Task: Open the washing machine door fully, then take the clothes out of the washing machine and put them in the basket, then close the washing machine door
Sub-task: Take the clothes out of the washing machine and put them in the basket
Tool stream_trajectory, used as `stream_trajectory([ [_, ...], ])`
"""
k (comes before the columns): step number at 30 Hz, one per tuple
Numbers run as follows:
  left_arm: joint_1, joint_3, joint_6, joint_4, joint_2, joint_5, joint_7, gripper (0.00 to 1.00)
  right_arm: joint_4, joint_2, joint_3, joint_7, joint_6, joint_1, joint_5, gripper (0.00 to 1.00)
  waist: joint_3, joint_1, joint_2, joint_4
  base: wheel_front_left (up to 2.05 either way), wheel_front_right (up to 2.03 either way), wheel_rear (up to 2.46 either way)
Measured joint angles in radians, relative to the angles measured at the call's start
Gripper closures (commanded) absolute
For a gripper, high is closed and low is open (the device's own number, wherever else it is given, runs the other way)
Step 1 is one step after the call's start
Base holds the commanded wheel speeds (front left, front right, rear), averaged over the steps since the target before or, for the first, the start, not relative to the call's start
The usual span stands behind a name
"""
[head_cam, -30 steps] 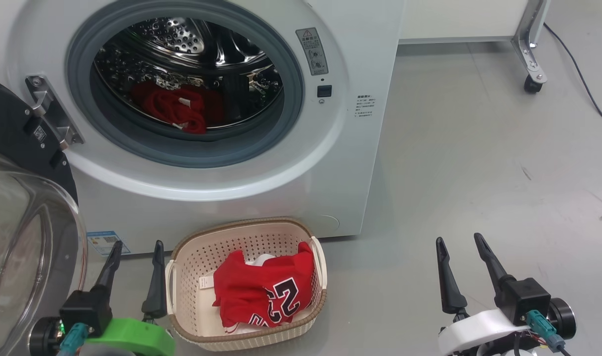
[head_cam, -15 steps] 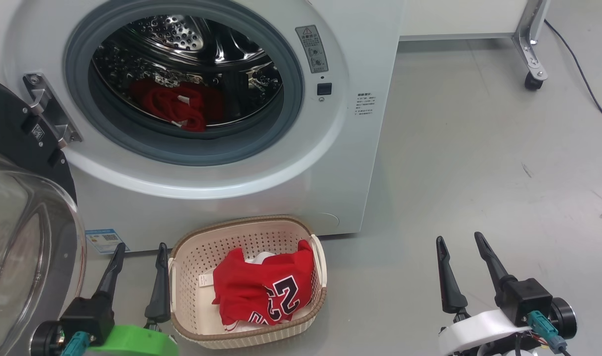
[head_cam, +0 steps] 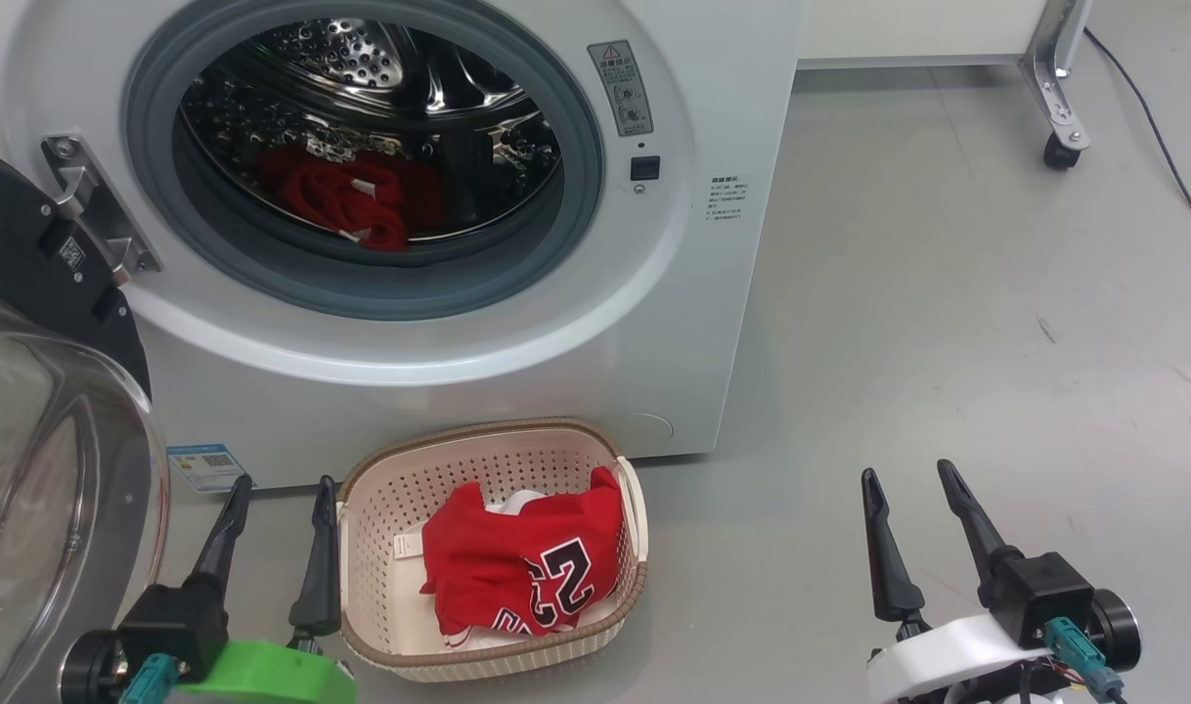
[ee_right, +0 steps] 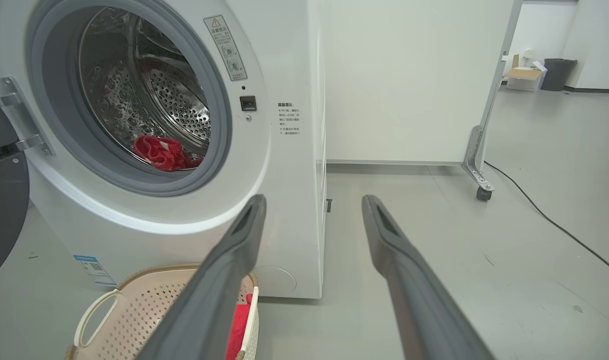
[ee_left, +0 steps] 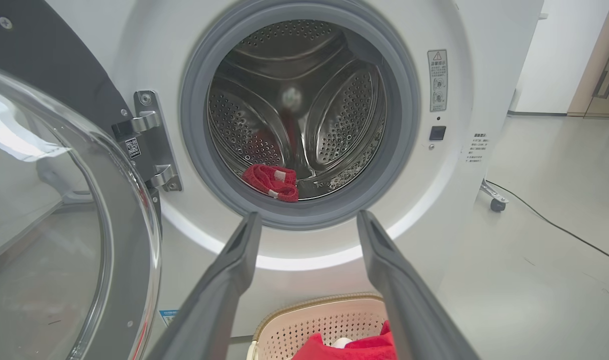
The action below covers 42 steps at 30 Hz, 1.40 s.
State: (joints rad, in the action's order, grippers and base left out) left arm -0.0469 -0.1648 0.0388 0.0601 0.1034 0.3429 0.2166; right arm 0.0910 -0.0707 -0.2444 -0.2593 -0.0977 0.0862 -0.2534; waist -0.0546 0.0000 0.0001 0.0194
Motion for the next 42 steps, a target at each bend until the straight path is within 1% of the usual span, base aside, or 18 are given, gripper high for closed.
stream_trajectory([
  [10, 0.003, -0.024, -0.002, -0.005, 0.001, 0.0, -0.041, 0.0, -0.026, 0.0, -0.012, 0.0, 0.002, -0.001, 0.008, 0.0, -0.042, 0.0, 0.0, 0.006, 0.0, 0.0, 0.0],
  [13, 0.022, -0.039, -0.015, 0.01, 0.0, 0.006, -0.066, 0.0, -0.036, 0.001, -0.021, 0.0, 0.004, -0.005, 0.012, 0.0, -0.065, 0.0, 0.0, 0.009, 0.0, 0.0, 0.0],
  [20, 0.143, -0.083, -0.041, 0.077, -0.002, 0.006, -0.125, 0.0, -0.058, 0.001, -0.029, 0.0, 0.004, -0.037, 0.02, 0.0, -0.14, 0.0, 0.0, 0.023, 0.0, 0.0, 0.0],
  [27, 0.317, -0.105, -0.065, 0.178, 0.001, -0.006, -0.227, 0.0, -0.078, 0.009, -0.056, 0.0, 0.004, -0.092, 0.026, 0.0, -0.231, 0.0, 0.0, 0.045, 0.0, 0.0, 0.0],
  [32, 0.445, -0.1, -0.086, 0.234, 0.024, -0.012, -0.308, 0.0, -0.088, 0.011, -0.085, 0.0, 0.004, -0.141, 0.026, 0.0, -0.298, 0.0, 0.0, 0.069, 0.0, 0.0, 0.0],
  [37, 0.574, -0.079, -0.106, 0.278, 0.065, 0.005, -0.405, 0.0, -0.09, 0.013, -0.114, 0.0, 0.004, -0.183, 0.052, 0.0, -0.362, 0.0, 0.0, 0.103, 0.0, 0.0, 0.0],
  [39, 0.624, -0.062, -0.107, 0.292, 0.092, 0.007, -0.444, 0.0, -0.091, 0.015, -0.125, 0.0, 0.004, -0.205, 0.059, 0.0, -0.386, 0.0001, 0.0, 0.12, 0.0, 0.0, 0.0],
  [40, 0.673, -0.058, -0.115, 0.305, 0.123, 0.007, -0.487, 0.0, -0.091, 0.016, -0.13, 0.0, 0.003, -0.223, 0.059, 0.0, -0.407, 0.0001, 0.0, 0.139, 0.0, 0.0, 0.0],
  [42, 0.727, -0.053, -0.116, 0.315, 0.148, 0.007, -0.528, 0.0, -0.091, 0.016, -0.14, 0.0, 0.002, -0.232, 0.058, 0.0, -0.428, 0.0001, 0.0, 0.158, 0.0, 0.0, 0.0],
])
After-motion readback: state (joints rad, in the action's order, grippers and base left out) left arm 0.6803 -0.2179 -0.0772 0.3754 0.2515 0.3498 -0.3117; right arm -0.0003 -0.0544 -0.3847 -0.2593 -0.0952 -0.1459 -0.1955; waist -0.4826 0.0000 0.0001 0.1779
